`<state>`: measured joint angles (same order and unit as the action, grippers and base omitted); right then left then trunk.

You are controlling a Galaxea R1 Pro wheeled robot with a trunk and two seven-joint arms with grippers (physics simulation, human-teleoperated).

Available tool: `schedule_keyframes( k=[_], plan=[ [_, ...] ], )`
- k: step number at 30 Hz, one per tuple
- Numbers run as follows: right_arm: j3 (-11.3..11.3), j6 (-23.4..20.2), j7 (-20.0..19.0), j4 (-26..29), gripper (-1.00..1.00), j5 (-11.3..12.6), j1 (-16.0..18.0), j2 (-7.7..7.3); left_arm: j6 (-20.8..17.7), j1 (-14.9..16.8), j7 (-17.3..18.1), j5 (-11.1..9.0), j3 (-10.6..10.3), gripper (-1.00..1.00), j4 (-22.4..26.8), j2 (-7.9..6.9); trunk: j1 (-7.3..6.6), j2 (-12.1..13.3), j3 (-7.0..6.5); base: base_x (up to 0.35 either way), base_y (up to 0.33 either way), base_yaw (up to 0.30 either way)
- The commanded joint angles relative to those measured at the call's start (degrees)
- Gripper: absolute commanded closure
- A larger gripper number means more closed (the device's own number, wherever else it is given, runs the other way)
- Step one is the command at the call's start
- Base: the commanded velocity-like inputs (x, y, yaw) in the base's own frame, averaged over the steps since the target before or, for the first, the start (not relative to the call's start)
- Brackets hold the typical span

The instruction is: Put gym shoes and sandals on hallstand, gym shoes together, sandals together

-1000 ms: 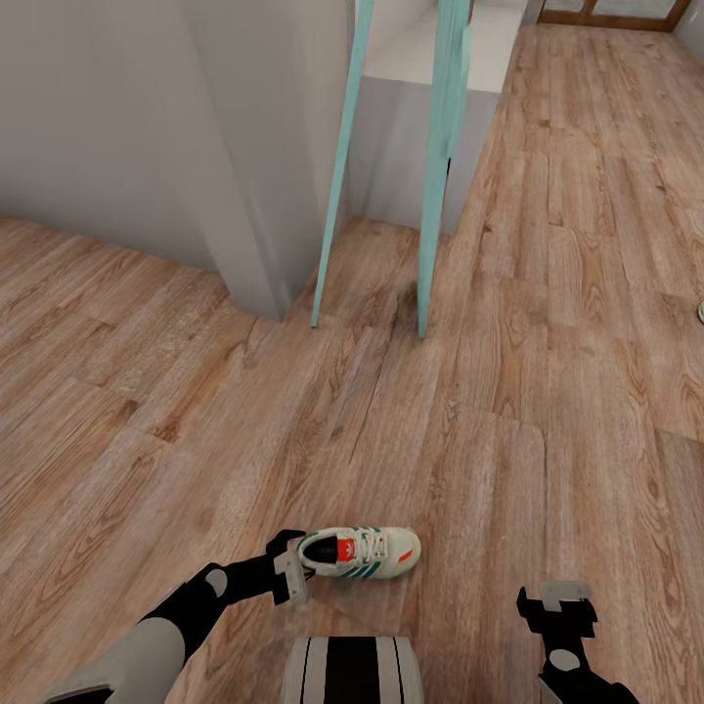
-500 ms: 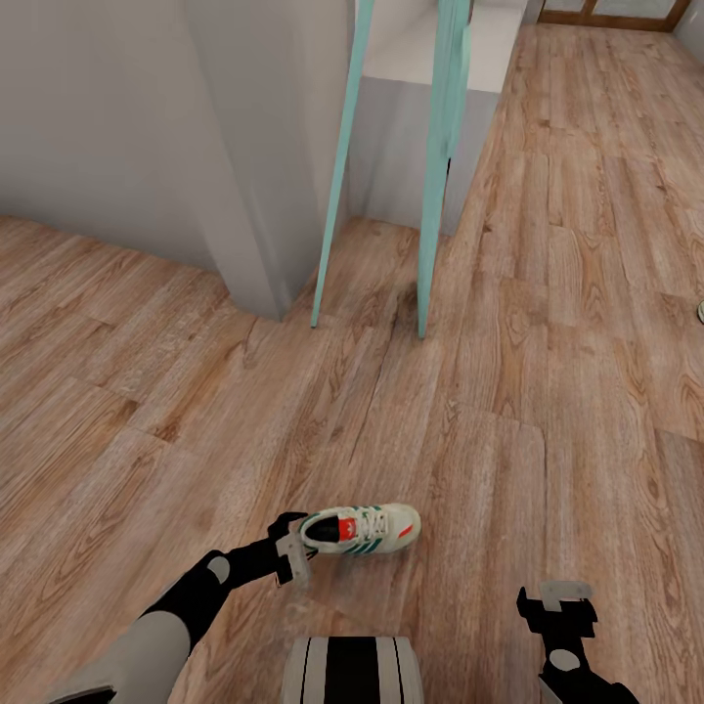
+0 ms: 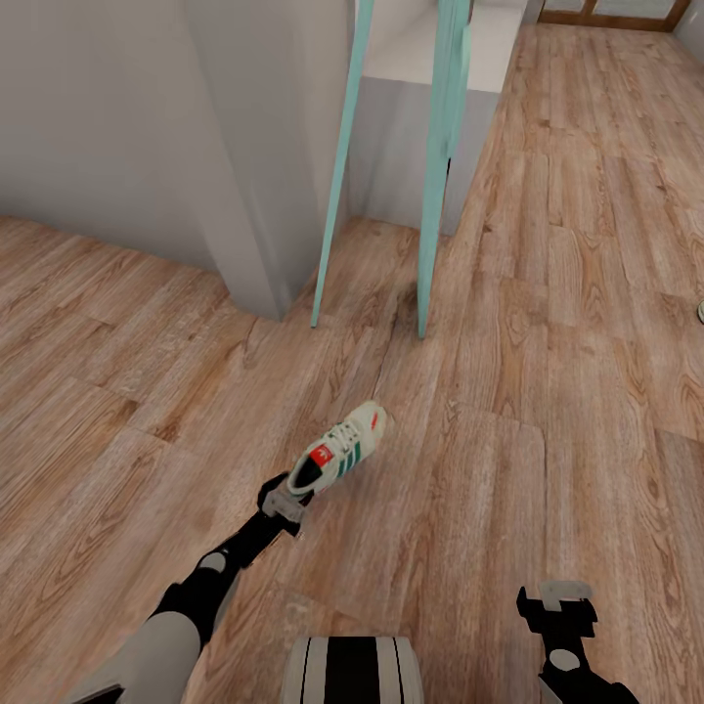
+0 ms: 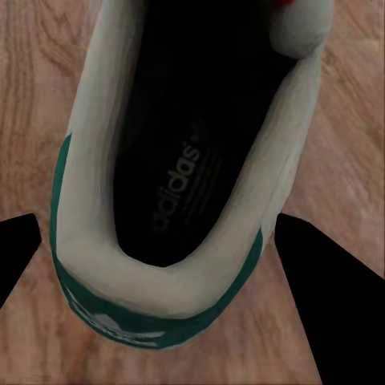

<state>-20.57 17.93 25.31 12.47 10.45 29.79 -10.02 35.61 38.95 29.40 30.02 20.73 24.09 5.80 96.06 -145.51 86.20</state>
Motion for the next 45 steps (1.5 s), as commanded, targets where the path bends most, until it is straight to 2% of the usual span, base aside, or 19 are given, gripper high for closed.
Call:
schedule_keyframes(
  k=[1,2,3,6,9,15,33,35,41,45],
  plan=[
    [0.00,0.00,0.00,0.00,-1.00,0.00,0.00,0.00,0.22,-0.01,-0.71,-0.48,0.19,1.00,-0.06,0.01,0.00,0.00,0.00,0.000,0.000,0.000],
    [0.00,0.00,0.00,0.00,-1.00,0.00,0.00,0.00,0.22,-0.01,-1.35,-1.29,0.54,1.00,-0.09,0.00,0.00,0.00,0.00,0.000,0.000,0.000],
    [0.00,0.00,0.00,0.01,-1.00,0.00,0.00,0.00,0.23,-0.01,-3.04,-3.22,1.27,1.00,-0.29,0.00,0.00,0.00,0.00,0.000,0.000,0.000],
    [0.00,0.00,0.00,0.01,-1.00,0.00,0.00,0.00,0.12,-0.01,-4.34,-4.73,1.78,1.00,-0.54,-0.02,0.00,0.00,0.00,0.000,0.000,0.000],
    [-0.36,-0.66,-0.17,-0.65,-1.00,0.27,-0.66,0.62,0.75,-0.65,-4.60,-4.87,1.54,1.00,0.06,0.65,0.00,0.00,0.00,0.000,0.000,0.000],
    [-0.36,-0.79,-0.17,-0.83,-1.00,0.27,-2.37,0.60,1.25,-1.78,-4.60,-4.88,1.57,1.00,0.06,2.57,0.00,0.00,0.00,0.000,0.000,0.000],
    [-0.36,-0.79,-0.17,-0.82,-1.00,0.27,-2.35,0.60,1.24,-1.78,-4.60,-4.88,1.61,1.00,0.07,2.55,0.00,0.00,0.00,0.000,0.000,0.000],
    [-0.29,-0.60,-0.16,-1.09,-1.00,0.29,-2.77,0.61,1.20,-2.44,-4.56,-5.57,1.94,1.00,0.72,2.83,0.00,0.00,0.00,0.000,0.000,0.000],
    [-0.12,-0.16,-0.13,-3.03,-1.00,0.34,-3.39,0.61,1.14,-4.36,-4.46,-7.90,2.39,1.00,2.70,3.25,-0.15,0.08,-1.33,0.000,0.000,0.000],
    [-0.07,-0.07,-0.11,-3.39,-1.00,0.35,-3.47,0.61,1.13,-5.33,-4.45,-8.35,2.45,1.00,3.97,3.31,-0.26,0.13,-2.21,0.000,0.000,0.000]
  ],
)
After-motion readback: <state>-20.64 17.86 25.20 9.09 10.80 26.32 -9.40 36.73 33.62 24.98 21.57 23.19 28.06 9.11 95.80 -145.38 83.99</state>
